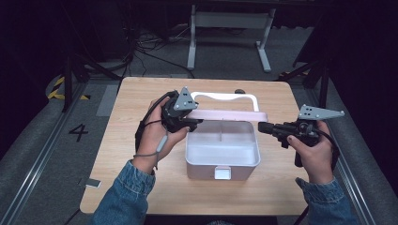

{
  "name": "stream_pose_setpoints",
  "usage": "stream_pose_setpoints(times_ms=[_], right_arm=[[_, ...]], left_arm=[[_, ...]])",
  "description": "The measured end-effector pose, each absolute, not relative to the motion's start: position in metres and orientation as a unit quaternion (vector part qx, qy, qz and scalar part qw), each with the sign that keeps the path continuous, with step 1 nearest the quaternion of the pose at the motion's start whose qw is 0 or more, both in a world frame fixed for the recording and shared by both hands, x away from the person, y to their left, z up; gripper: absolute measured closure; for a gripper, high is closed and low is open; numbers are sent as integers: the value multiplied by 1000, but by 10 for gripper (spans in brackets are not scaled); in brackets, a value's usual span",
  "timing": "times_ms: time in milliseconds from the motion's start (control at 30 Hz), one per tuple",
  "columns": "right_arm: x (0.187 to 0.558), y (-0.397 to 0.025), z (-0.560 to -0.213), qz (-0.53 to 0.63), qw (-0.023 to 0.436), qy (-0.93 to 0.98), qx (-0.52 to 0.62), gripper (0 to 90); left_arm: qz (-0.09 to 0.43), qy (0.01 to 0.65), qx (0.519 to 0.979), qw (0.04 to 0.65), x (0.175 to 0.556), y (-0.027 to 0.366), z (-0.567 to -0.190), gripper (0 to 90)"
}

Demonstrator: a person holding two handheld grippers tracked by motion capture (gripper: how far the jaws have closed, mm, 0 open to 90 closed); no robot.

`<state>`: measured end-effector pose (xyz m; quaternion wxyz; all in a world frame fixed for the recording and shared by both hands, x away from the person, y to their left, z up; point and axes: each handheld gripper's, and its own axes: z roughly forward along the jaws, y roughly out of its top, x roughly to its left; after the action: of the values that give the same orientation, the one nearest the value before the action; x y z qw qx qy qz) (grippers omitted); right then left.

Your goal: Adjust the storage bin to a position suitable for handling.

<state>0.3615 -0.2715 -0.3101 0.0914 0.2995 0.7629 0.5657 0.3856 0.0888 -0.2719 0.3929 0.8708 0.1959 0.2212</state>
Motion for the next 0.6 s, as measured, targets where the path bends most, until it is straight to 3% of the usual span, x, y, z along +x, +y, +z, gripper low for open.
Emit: stream_pose_setpoints(times_ms=[600], right_arm=[[341,-308,-309,542,126,754,349,748]], left_arm=[[206,226,868,391,416,88,-258,625]])
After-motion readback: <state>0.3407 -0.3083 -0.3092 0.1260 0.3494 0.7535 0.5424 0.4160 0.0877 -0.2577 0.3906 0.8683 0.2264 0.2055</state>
